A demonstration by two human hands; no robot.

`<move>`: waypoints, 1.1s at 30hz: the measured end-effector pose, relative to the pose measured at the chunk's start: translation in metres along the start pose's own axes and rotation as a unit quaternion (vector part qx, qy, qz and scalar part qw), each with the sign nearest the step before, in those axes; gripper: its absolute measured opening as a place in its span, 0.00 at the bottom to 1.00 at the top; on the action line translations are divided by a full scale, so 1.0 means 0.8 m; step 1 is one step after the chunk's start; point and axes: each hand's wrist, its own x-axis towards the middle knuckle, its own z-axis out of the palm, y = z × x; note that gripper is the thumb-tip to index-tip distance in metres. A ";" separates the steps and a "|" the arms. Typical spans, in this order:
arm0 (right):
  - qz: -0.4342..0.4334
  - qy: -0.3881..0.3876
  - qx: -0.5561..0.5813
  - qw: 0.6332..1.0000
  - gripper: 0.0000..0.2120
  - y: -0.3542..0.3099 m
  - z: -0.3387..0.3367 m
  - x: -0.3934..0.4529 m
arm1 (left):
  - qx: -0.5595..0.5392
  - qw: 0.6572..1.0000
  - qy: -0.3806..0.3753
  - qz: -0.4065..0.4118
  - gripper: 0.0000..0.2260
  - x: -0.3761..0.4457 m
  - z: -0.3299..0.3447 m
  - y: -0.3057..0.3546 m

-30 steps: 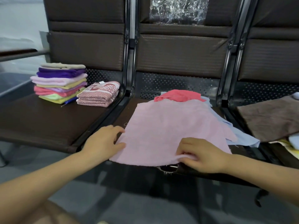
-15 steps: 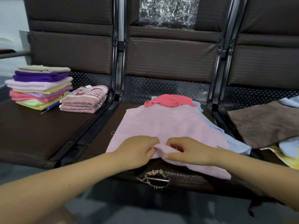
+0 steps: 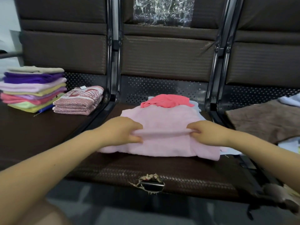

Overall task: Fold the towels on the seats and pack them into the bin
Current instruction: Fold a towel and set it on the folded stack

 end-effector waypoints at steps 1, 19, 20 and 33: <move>0.010 0.020 0.009 1.000 0.10 0.005 -0.004 0.000 | -0.024 1.000 0.008 -0.006 0.22 0.000 -0.001 -0.011; 0.036 -0.009 0.380 0.924 0.24 0.008 0.010 -0.089 | -0.528 0.831 0.043 -0.169 0.35 -0.111 0.016 0.000; 0.045 -0.042 0.373 0.926 0.17 0.004 0.014 -0.092 | -0.517 0.838 0.027 -0.170 0.32 -0.118 0.019 0.001; 0.066 -0.059 0.305 0.948 0.08 0.015 -0.036 -0.038 | -0.404 0.882 0.012 -0.243 0.15 -0.079 0.004 -0.043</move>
